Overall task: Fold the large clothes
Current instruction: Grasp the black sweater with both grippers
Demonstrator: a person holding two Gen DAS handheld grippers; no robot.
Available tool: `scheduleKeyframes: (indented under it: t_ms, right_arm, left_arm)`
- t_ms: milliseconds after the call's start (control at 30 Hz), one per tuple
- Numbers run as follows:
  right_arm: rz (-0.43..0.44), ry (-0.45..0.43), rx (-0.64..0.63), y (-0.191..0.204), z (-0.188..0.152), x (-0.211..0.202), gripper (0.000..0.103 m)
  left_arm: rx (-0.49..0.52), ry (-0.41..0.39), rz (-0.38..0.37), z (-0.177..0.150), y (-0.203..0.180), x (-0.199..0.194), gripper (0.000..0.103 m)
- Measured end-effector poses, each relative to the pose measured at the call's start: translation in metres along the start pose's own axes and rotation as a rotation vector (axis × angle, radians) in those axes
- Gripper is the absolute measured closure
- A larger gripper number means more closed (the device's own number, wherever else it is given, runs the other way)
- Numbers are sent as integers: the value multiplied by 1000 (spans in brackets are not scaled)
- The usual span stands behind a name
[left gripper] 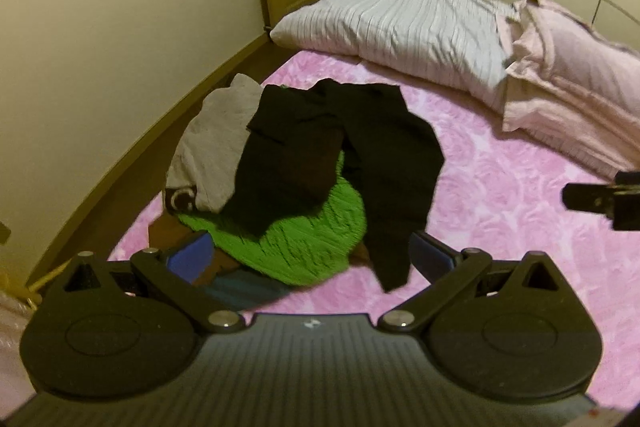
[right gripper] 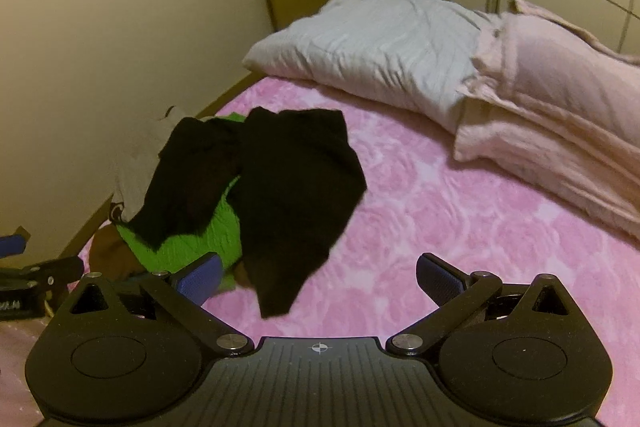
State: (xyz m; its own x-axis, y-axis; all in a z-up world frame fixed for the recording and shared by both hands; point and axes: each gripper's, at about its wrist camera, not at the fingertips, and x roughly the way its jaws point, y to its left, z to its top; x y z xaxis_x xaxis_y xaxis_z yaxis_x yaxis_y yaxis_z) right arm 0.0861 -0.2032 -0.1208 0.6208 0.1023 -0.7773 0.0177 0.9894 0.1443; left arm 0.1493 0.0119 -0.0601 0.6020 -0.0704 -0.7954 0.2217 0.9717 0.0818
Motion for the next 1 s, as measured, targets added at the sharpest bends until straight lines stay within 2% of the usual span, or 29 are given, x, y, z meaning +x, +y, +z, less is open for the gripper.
scheduleKeyframes:
  t_ms: [133, 233, 300, 367, 467, 567, 633, 767, 867, 900, 967, 1000]
  right_arm:
    - [-17, 3, -21, 4, 17, 35, 2]
    - [-35, 3, -20, 6, 32, 67, 2]
    - [-27, 2, 4, 3, 41, 90, 8]
    - [-17, 16, 10, 4, 52, 122, 14]
    - [-19, 39, -26, 9, 68, 178, 15]
    - [12, 66, -51, 16, 80, 234, 15]
    - [42, 84, -66, 24, 86, 265, 15]
    - [105, 112, -106, 44, 96, 320, 16]
    - [133, 161, -129, 52, 97, 355, 32]
    - [144, 183, -131, 53, 96, 364, 40]
    - [166, 210, -130, 55, 95, 376, 65]
    - [181, 215, -124, 55, 95, 377, 86]
  left_arm:
    - [99, 4, 25, 29, 15, 52, 1]
    - [163, 11, 4, 55, 27, 106, 1]
    - [206, 2, -7, 67, 31, 136, 2]
    - [252, -7, -20, 80, 37, 169, 6]
    - [265, 1, -49, 95, 45, 214, 12]
    - [280, 12, -69, 101, 49, 249, 21]
    - [288, 26, -87, 102, 49, 263, 38]
    - [324, -6, -95, 98, 46, 271, 42]
    - [339, -30, -105, 95, 45, 269, 55]
    - [346, -36, -111, 95, 45, 268, 63]
    - [367, -44, -113, 94, 41, 265, 72]
    - [375, -48, -112, 94, 40, 262, 80]
